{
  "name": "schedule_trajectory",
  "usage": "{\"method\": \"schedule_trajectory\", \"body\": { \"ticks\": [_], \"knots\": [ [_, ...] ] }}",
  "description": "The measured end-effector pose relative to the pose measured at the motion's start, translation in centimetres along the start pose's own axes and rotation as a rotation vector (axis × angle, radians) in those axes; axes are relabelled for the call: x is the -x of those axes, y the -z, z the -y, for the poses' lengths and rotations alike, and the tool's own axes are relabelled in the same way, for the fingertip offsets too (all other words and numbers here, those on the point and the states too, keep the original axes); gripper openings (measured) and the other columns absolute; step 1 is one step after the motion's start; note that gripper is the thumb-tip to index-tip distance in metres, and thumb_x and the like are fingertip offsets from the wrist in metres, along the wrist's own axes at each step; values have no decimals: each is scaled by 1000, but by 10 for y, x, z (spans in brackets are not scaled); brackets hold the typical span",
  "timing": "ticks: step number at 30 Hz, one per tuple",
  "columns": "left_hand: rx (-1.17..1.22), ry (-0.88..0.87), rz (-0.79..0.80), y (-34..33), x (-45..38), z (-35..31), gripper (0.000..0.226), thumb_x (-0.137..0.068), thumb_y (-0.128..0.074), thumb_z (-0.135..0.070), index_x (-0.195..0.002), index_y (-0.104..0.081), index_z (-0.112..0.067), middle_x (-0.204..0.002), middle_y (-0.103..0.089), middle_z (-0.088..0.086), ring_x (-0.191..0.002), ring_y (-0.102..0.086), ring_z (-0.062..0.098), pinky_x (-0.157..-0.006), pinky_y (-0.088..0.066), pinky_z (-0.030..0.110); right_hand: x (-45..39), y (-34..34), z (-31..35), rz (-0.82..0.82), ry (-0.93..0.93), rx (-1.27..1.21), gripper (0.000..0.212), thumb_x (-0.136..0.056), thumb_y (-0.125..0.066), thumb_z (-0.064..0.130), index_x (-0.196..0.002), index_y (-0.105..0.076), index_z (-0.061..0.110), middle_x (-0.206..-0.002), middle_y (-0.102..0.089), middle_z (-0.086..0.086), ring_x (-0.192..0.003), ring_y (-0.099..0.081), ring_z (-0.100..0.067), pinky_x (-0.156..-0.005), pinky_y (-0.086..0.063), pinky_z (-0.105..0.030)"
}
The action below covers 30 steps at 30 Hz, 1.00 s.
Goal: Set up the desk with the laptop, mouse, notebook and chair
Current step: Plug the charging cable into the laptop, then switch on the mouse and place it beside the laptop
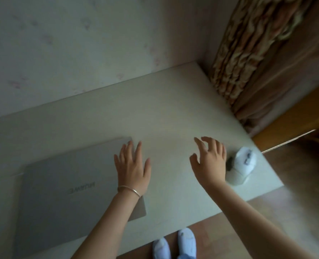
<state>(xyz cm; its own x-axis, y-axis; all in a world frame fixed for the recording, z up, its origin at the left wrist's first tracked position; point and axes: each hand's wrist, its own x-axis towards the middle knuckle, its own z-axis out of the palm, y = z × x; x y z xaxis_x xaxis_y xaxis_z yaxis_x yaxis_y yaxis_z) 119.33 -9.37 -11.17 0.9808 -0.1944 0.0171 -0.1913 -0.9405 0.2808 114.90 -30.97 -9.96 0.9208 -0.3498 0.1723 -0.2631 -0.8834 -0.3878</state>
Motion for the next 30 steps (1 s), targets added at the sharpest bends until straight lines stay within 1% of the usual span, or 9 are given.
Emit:
{"method": "schedule_trajectory", "body": {
  "ticks": [2,5,13,17,20,23,26,28,30],
  "knots": [
    [57,-43,9,0,1,-27,60,-87,-31,-42,-135,-46,-10,-140,-42,22,-129,-37,43,-101,-29,64,6,20,-27,-20,-132,97,53,-75,-63,23,-127,-54,16,-128,-51,-14,-121,-39,-36,-108,-25,-53],
    [97,-104,50,-4,2,-62,60,-86,-32,-43,-135,-46,-10,-141,-43,22,-128,-38,44,-102,-30,64,15,36,-58,58,-319,180,58,-80,-61,28,-134,-46,18,-139,-41,-18,-132,-28,-38,-110,-19,-55],
    [117,-127,85,-11,1,-89,63,-86,-28,-45,-136,-45,-10,-142,-40,22,-131,-34,45,-104,-25,63,15,32,-77,150,-438,178,60,-88,-50,47,-140,-31,25,-151,-20,-15,-135,-20,-38,-99,-38,-48],
    [125,-116,105,-13,3,-82,63,-86,-27,-45,-136,-44,-10,-143,-39,22,-133,-31,45,-106,-26,62,14,23,-78,132,-482,169,50,-89,-51,30,-136,-35,25,-148,-22,-16,-127,-24,-42,-83,-51,-45],
    [142,-105,117,-13,4,-76,64,-86,-27,-45,-136,-45,-9,-143,-39,22,-133,-31,45,-106,-28,60,14,22,-77,105,-506,120,48,-89,-50,20,-136,-39,26,-148,-24,-14,-127,-24,-41,-79,-52,-45],
    [211,-114,113,-5,5,-72,65,-86,-28,-47,-138,-42,-10,-145,-36,21,-136,-27,43,-109,-26,55,13,29,-67,35,-525,-104,50,-88,-51,14,-135,-43,30,-150,-24,-11,-132,-21,-38,-88,-46,-48],
    [335,-208,71,14,5,-74,65,-88,-33,-51,-139,-40,-12,-148,-32,15,-139,-24,33,-112,-26,47,8,44,-43,-42,-482,-467,48,-88,-52,16,-130,-46,38,-144,-34,-8,-127,-36,-33,-96,-44,-48],
    [495,-224,45,37,4,-82,65,-86,-40,-55,-138,-41,-16,-148,-33,8,-139,-25,21,-113,-25,39,2,62,-12,-7,-540,-889,45,-90,-52,15,-127,-46,39,-135,-43,-5,-116,-48,-27,-85,-50,-42],
    [689,-194,2,68,4,-93,65,-81,-50,-59,-134,-46,-20,-146,-38,2,-136,-29,12,-111,-28,37,-4,88,22,62,-627,-1280,37,-91,-50,13,-124,-51,29,-125,-53,-6,-107,-54,-24,-78,-46,-32]
  ]
}}
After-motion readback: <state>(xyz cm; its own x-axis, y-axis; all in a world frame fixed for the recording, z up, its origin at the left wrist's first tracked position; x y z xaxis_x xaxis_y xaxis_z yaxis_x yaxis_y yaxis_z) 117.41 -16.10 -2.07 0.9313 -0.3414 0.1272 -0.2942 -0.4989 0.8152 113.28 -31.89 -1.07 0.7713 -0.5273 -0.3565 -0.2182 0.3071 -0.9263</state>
